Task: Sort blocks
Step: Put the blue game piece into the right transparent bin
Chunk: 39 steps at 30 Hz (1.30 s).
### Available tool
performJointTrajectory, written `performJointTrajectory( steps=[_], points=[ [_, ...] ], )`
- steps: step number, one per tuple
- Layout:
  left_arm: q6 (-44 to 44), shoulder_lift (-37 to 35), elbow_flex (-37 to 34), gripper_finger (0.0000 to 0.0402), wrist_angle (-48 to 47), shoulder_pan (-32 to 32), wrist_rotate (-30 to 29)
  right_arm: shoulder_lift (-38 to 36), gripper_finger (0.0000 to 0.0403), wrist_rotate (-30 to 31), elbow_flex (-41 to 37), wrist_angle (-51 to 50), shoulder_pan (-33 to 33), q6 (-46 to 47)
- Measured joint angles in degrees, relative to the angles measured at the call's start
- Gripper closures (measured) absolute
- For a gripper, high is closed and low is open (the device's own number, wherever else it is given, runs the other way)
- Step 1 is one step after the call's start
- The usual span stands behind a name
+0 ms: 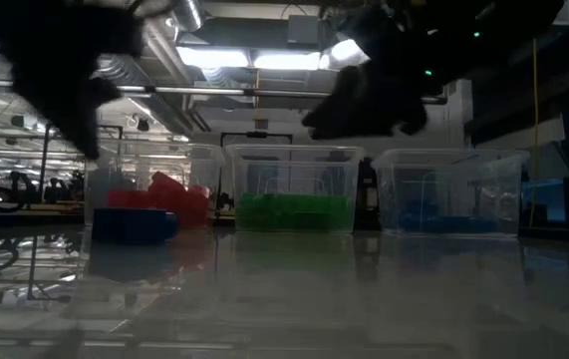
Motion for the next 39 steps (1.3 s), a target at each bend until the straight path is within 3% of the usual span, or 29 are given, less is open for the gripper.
performJointTrajectory(
  steps=[6, 14, 19, 29, 34, 39],
  points=[
    [-5.89, 0.53, -11.29, 0.0400, 10.54, -2.09, -3.16, 10.56, 0.0077, -4.67, 1.07, 16.32, 0.00, 5.22],
    [-4.94, 0.51, -19.89, 0.0399, 22.25, -1.84, -8.67, 25.83, 0.0077, -9.96, 11.37, 16.88, 0.48, 13.54],
    [-0.93, 0.51, -23.85, 0.0398, 32.55, -1.84, -12.24, 31.87, 0.0077, -10.94, 17.39, 16.44, 1.66, 13.85],
    [-1.15, 0.60, -28.01, 0.0398, 50.10, -3.55, -6.49, 36.83, 0.0077, -6.63, 23.90, 12.88, 3.21, 18.70],
    [0.06, 0.60, -28.04, 0.0398, 51.65, -3.76, -6.78, 37.32, 0.0077, -0.11, 24.83, 13.10, 4.00, 17.17],
    [0.30, 0.60, -28.04, 0.0398, 51.39, -3.39, -7.07, 37.32, 0.0077, -0.13, 24.87, 14.41, 3.23, 14.43]
  ],
)
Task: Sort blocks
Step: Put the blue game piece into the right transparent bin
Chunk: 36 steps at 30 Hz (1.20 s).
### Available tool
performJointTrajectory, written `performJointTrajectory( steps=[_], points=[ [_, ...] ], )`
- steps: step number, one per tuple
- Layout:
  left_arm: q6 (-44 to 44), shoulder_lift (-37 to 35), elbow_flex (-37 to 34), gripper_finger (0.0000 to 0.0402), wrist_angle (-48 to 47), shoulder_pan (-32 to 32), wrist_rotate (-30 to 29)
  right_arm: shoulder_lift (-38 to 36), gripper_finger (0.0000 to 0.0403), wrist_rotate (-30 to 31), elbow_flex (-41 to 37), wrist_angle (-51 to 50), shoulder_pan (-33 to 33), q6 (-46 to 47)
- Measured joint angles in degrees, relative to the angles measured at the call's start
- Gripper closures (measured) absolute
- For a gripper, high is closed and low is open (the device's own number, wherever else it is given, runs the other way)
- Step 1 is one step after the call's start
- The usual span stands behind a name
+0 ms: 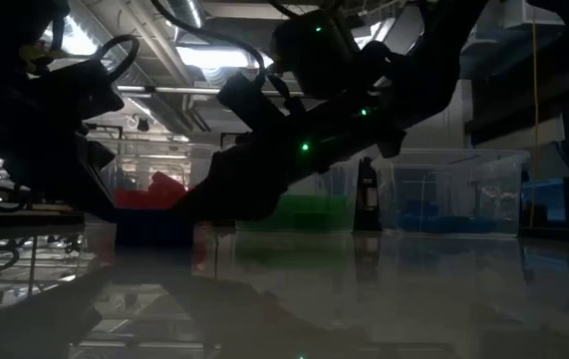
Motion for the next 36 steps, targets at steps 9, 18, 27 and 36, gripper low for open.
performJointTrajectory(
  steps=[9, 18, 27, 36],
  points=[
    [1.20, 0.07, 0.00, 0.0398, 0.05, 0.94, -0.75, 0.00, 0.0077, -1.74, 0.00, 0.78, -0.24, -3.96],
    [2.49, 0.07, 0.00, 0.0398, 0.79, 0.94, -0.91, 0.00, 0.0068, -2.19, -0.01, 1.36, -0.66, -4.52],
    [2.58, 0.11, 0.00, 0.0398, 1.13, 0.94, -0.91, 0.00, 0.0015, -2.37, -0.02, 3.92, -0.74, -5.73],
    [2.99, 0.11, 0.00, 0.0398, 1.23, 0.94, -1.21, 0.59, 0.0006, -1.08, 0.00, 4.62, -1.42, -5.78]
  ],
)
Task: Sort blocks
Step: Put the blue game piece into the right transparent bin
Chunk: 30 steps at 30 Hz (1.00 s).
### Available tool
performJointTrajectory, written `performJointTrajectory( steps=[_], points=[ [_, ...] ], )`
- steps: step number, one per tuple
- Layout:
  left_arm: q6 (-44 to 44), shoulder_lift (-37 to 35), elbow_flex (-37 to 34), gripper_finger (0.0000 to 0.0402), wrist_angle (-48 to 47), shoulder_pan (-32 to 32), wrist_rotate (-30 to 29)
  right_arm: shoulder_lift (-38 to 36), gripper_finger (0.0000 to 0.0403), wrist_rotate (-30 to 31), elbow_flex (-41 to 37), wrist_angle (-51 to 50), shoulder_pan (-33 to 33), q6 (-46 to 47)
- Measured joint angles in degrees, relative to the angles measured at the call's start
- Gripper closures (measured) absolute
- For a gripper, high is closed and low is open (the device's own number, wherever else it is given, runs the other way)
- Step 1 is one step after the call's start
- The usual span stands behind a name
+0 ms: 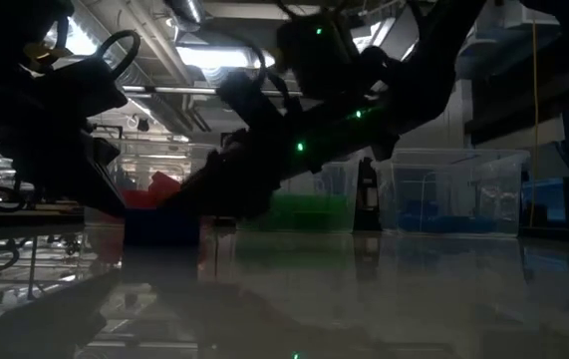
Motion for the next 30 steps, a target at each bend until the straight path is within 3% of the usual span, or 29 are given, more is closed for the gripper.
performJointTrajectory(
  steps=[10, 15, 20, 25, 30],
  points=[
    [3.14, 0.00, 0.07, 0.0398, 2.13, 1.40, -0.78, 6.40, 0.0005, -3.46, 4.32, 0.94, -0.38, -0.37],
    [2.63, 0.00, 0.07, 0.0398, 3.24, 2.44, -0.87, 8.20, 0.0005, -6.16, 8.30, 0.01, -0.70, -6.54],
    [-1.67, 0.00, 0.07, 0.0398, 2.67, 2.41, -0.87, 8.07, 0.0006, -5.98, 9.09, -0.93, -0.70, -10.58],
    [-3.30, 0.00, 0.07, 0.0398, 2.68, 2.44, -0.93, 8.07, 0.0006, -0.47, 9.07, -0.27, -0.67, -9.87],
    [-3.79, 0.00, 0.07, 0.0398, 2.74, 2.49, -0.87, 8.13, 0.0006, -2.37, 9.98, -2.10, -0.70, -10.51]
  ],
)
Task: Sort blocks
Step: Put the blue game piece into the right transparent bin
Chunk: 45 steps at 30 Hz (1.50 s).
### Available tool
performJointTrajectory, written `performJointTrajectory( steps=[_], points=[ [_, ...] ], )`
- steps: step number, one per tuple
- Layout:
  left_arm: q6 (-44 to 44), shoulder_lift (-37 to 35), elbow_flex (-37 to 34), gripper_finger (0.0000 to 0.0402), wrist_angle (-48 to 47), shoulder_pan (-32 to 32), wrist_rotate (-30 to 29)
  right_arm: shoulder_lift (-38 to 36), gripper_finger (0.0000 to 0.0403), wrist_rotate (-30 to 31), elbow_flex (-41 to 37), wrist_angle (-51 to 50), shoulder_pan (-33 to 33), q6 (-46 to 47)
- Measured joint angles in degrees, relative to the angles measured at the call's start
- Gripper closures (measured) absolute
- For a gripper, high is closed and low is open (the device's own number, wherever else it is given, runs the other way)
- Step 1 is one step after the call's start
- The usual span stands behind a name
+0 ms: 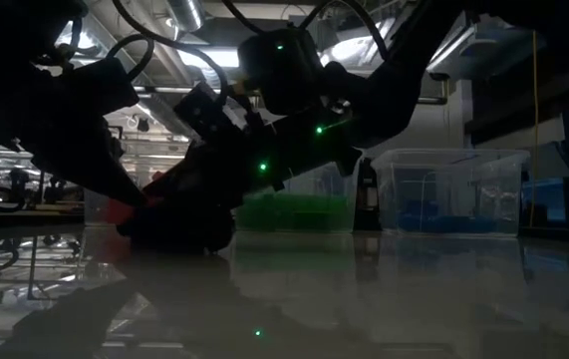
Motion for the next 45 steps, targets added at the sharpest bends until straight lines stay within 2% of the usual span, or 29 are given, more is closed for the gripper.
performJointTrajectory(
  steps=[4, 7, 21, 27, 31, 39, 45],
  points=[
    [-0.74, 0.00, 0.00, 0.0398, 0.07, 0.02, 0.15, 0.00, 0.0015, -1.11, 0.14, -1.06, -0.02, 0.23],
    [-0.92, 0.00, 0.00, 0.0398, 0.07, 0.02, 0.15, 0.00, 0.0045, -2.58, 0.14, -1.32, -0.04, 0.53],
    [-2.64, 0.00, 0.00, 0.0398, 0.11, 0.00, 0.44, 0.00, 0.0287, -3.22, 0.12, -1.28, -0.02, -1.77],
    [-2.65, -0.09, 0.00, 0.0398, 0.02, -0.04, 0.00, -0.02, 0.0362, -3.16, 0.04, -1.30, -0.02, -3.00],
    [-2.53, -0.11, -0.01, 0.0398, -0.02, -0.13, -0.05, -0.04, 0.0372, -2.55, 0.03, -1.24, -0.28, -3.39],
    [-1.11, -0.58, -0.02, 0.0398, -0.24, -0.07, -0.16, -0.02, 0.0346, -2.08, 0.03, -1.20, -0.66, -2.69],
    [-0.83, -5.68, 1.84, 0.0398, -7.57, -0.35, 0.32, -0.10, 0.0345, -1.68, 0.10, -1.10, -0.81, -2.16]
  ],
)
